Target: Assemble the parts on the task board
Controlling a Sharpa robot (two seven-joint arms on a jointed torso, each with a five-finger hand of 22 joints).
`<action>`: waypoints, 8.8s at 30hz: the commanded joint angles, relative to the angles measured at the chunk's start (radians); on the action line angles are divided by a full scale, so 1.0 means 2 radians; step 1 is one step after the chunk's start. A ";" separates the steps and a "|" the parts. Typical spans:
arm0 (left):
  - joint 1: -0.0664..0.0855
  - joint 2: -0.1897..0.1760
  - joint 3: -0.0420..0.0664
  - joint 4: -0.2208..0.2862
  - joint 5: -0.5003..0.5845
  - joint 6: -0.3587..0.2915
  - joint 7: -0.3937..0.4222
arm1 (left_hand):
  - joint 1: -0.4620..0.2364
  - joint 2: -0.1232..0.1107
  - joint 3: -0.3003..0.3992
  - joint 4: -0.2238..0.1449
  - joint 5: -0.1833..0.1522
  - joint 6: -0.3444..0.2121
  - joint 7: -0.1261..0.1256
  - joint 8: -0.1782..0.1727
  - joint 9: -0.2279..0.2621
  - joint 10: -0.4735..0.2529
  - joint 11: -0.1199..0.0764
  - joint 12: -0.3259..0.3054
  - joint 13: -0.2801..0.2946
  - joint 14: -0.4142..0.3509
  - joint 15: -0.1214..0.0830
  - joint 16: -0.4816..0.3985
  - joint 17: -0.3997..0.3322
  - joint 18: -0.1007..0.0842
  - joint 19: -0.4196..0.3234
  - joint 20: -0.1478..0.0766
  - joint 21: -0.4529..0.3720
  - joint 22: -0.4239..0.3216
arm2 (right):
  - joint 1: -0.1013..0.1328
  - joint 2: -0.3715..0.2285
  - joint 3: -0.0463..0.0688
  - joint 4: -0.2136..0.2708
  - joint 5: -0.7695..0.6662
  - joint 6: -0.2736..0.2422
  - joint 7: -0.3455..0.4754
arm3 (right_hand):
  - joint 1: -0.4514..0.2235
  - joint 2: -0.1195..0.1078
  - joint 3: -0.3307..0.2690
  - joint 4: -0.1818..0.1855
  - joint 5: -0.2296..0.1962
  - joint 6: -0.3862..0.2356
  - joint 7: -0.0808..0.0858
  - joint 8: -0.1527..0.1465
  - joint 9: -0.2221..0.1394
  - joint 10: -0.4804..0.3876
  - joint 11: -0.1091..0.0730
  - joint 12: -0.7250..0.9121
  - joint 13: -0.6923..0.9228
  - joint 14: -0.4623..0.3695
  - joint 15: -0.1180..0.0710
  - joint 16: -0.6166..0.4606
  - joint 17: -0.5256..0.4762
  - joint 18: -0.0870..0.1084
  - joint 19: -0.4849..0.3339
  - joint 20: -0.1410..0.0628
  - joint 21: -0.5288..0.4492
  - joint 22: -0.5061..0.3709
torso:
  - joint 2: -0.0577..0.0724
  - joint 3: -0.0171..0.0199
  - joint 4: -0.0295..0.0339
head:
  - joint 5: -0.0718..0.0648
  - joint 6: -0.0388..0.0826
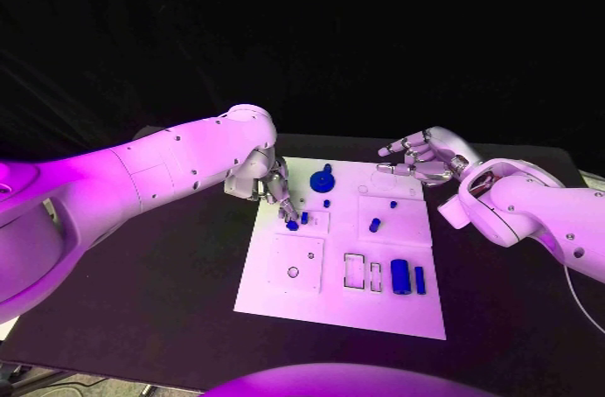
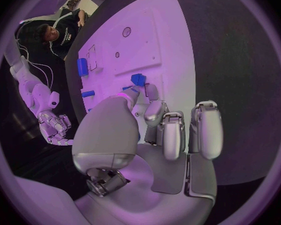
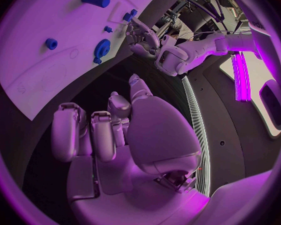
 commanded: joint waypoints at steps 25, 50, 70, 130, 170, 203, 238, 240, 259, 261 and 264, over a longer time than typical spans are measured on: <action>-0.002 -0.149 0.000 0.219 -0.059 -0.262 0.104 | 0.022 0.001 -0.036 0.003 -0.003 -0.017 0.023 -0.052 -0.037 -0.113 0.021 -0.168 -0.201 0.048 0.016 -0.007 0.119 0.015 0.024 0.016 -0.135 0.076 | 0.000 -0.003 0.000 -0.001 -0.002 0.006 0.003 | -0.004 0.003 -0.004 0.001 0.003 0.003 0.000 -0.002 0.000 -0.003 -0.001 0.001 0.000 0.040 -0.004 -0.003 0.080 0.008 -0.002 -0.002 -0.003 0.000 | -0.002 0.0001 0.0018 | -0.005 0.006; -0.027 -0.141 -0.004 0.259 -0.174 -0.184 -0.011 | -0.018 0.037 -0.191 0.005 -0.041 0.027 0.000 -0.032 -0.048 -0.010 0.000 -0.047 -0.080 0.052 -0.002 0.002 0.132 -0.004 0.046 0.000 -0.023 0.108 | -0.001 -0.003 0.000 -0.002 -0.005 0.007 0.002 | -0.004 0.003 -0.004 0.001 0.003 0.003 0.000 -0.002 0.000 -0.003 -0.001 0.001 0.000 0.040 -0.004 -0.003 0.080 0.008 -0.002 -0.002 -0.003 0.000 | -0.001 0.0003 0.0016 | -0.003 0.009; -0.028 -0.102 -0.004 0.225 -0.157 -0.144 -0.020 | -0.008 0.055 -0.183 0.003 -0.040 0.034 -0.003 -0.028 -0.047 0.000 -0.002 -0.031 -0.062 0.052 -0.004 0.002 0.132 -0.008 0.048 -0.003 -0.004 0.114 | -0.001 -0.002 0.000 -0.002 -0.005 0.007 0.002 | -0.004 0.003 -0.004 0.001 0.003 0.003 0.000 -0.002 0.000 -0.003 -0.001 0.001 0.000 0.040 -0.004 -0.003 0.080 0.008 -0.002 -0.002 -0.003 0.000 | -0.002 0.0003 0.0025 | -0.004 0.006; -0.028 -0.050 -0.006 0.156 -0.161 -0.078 -0.028 | -0.037 0.068 -0.206 0.005 -0.043 0.034 -0.004 -0.023 -0.045 0.003 -0.004 -0.026 -0.056 0.052 -0.005 0.002 0.132 -0.010 0.048 -0.004 0.008 0.118 | -0.001 -0.002 0.000 -0.001 -0.005 0.008 0.002 | -0.003 0.003 -0.005 0.000 0.004 0.003 0.000 -0.002 0.000 -0.003 -0.001 0.001 -0.001 0.040 -0.004 -0.003 0.080 0.008 -0.002 -0.002 -0.003 0.000 | -0.002 0.0004 0.0024 | -0.008 0.003; -0.030 -0.048 -0.007 0.151 -0.141 -0.092 -0.027 | 0.075 0.105 -0.112 -0.030 0.000 0.019 -0.005 -0.031 -0.050 -0.006 -0.005 -0.037 -0.065 0.052 -0.007 0.002 0.132 -0.007 0.046 -0.005 -0.002 0.115 | -0.001 -0.002 0.000 -0.001 -0.005 0.011 0.001 | -0.003 0.003 -0.005 0.000 0.004 0.003 0.000 -0.002 0.000 -0.003 -0.001 0.001 -0.001 0.040 -0.004 -0.003 0.080 0.008 -0.002 -0.002 -0.003 0.000 | -0.002 0.0000 0.0026 | -0.008 0.004; -0.030 -0.073 -0.004 0.165 -0.091 -0.102 -0.025 | 0.012 0.007 0.243 -0.096 0.072 -0.006 0.014 -0.040 -0.053 -0.024 0.009 -0.062 -0.091 0.052 0.005 0.002 0.132 -0.005 0.043 0.005 -0.016 0.112 | -0.001 -0.001 0.000 -0.004 -0.008 0.015 0.001 | -0.005 0.003 -0.007 0.001 0.004 0.003 0.000 -0.002 0.000 -0.003 -0.001 0.002 -0.001 0.040 -0.004 -0.003 0.080 0.008 -0.002 -0.002 -0.003 0.000 | -0.002 0.0001 0.0027 | -0.005 0.006; -0.024 -0.087 -0.003 0.171 -0.079 -0.100 -0.024 | -0.024 0.014 0.326 -0.140 0.092 -0.010 0.019 -0.059 -0.063 -0.040 0.014 -0.067 -0.100 0.052 0.008 0.002 0.132 -0.003 0.041 0.008 -0.026 0.109 | -0.002 0.000 0.000 -0.006 -0.007 0.020 0.001 | -0.007 0.002 -0.009 0.002 0.004 0.003 0.000 -0.002 0.000 -0.003 -0.001 0.002 -0.001 0.040 -0.004 -0.003 0.080 0.008 -0.002 -0.002 -0.003 0.001 | -0.002 0.0001 0.0026 | -0.001 0.008; -0.024 -0.087 -0.003 0.171 -0.079 -0.109 -0.024 | -0.024 0.014 0.326 -0.141 0.092 -0.010 0.019 -0.060 -0.063 -0.039 0.014 -0.066 -0.099 0.052 0.008 0.002 0.132 -0.003 0.042 0.008 -0.025 0.110 | -0.002 0.000 0.000 -0.006 -0.007 0.020 0.001 | -0.007 0.002 -0.009 0.002 0.004 0.003 0.000 -0.002 0.000 -0.003 -0.001 0.002 -0.001 0.040 -0.004 -0.003 0.080 0.008 -0.002 -0.002 -0.003 0.001 | -0.002 0.0002 0.0025 | -0.001 0.009; -0.026 -0.128 -0.002 0.202 -0.014 -0.288 -0.015 | -0.050 0.015 0.323 -0.144 0.090 0.007 0.019 -0.061 -0.075 -0.022 0.014 -0.046 -0.082 0.052 0.009 0.002 0.132 -0.007 0.044 0.008 -0.007 0.114 | -0.002 -0.003 0.000 -0.004 -0.007 0.019 0.001 | -0.007 0.002 -0.009 0.002 0.004 0.003 0.000 -0.002 0.000 -0.003 -0.001 0.002 -0.001 0.040 -0.004 -0.003 0.080 0.008 -0.002 -0.002 -0.003 0.001 | -0.002 0.0005 0.0030 | -0.002 0.009; -0.027 -0.132 -0.002 0.207 -0.012 -0.302 -0.014 | -0.052 0.016 0.322 -0.144 0.089 0.008 0.019 -0.061 -0.076 -0.021 0.013 -0.045 -0.081 0.052 0.008 0.002 0.132 -0.007 0.045 0.008 -0.005 0.115 | -0.002 -0.003 0.000 -0.004 -0.007 0.019 0.001 | -0.007 0.002 -0.009 0.002 0.004 0.003 0.000 -0.002 0.000 -0.003 -0.001 0.002 -0.001 0.040 -0.004 -0.003 0.080 0.008 -0.002 -0.002 -0.003 0.001 | -0.002 0.0007 0.0033 | -0.002 0.009; -0.030 -0.136 -0.002 0.213 -0.011 -0.319 -0.012 | -0.055 0.017 0.320 -0.145 0.089 0.011 0.018 -0.061 -0.078 -0.018 0.012 -0.042 -0.078 0.052 0.008 0.002 0.132 -0.007 0.045 0.008 -0.001 0.115 | -0.002 -0.004 0.000 -0.004 -0.007 0.019 0.001 | -0.007 0.002 -0.009 0.002 0.004 0.003 0.000 -0.002 0.000 -0.003 -0.001 0.002 -0.001 0.040 -0.004 -0.003 0.080 0.008 -0.002 -0.002 -0.003 0.001 | -0.003 0.0010 0.0034 | -0.002 0.009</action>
